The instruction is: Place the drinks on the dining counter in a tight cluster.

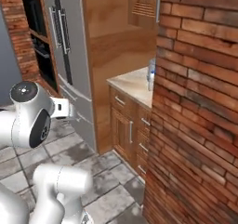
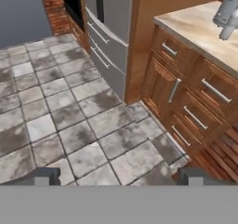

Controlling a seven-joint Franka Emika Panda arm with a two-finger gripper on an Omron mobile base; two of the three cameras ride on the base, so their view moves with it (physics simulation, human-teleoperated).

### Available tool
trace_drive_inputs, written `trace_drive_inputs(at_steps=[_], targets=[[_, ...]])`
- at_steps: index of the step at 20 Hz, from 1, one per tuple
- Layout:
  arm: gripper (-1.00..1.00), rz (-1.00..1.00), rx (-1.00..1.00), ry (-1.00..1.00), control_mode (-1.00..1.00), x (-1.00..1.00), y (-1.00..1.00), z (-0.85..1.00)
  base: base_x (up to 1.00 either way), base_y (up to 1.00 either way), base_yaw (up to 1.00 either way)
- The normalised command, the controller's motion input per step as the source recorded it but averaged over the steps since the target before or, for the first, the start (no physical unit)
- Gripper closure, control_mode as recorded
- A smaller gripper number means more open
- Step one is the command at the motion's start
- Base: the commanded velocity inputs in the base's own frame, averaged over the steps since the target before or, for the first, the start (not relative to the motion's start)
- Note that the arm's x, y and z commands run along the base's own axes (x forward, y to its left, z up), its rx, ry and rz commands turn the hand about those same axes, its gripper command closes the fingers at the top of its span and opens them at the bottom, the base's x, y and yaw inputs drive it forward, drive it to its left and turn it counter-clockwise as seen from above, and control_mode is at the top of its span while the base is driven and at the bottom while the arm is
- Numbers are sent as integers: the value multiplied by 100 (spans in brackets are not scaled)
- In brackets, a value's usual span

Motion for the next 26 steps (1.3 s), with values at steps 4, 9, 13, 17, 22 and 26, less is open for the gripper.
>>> trace_drive_inputs(at_steps=[4,9,13,17,22,26], targets=[[-100,0,0,0,100,0,0,0,100,57,-32],[-100,0,0,0,100,0,0,0,79,14,-60],[-100,0,0,0,100,0,0,0,23,22,-91],[-100,0,0,0,100,0,0,0,37,35,-87],[-100,0,0,0,100,0,0,0,83,88,-65],[-100,0,0,0,100,0,0,0,76,93,-39]])
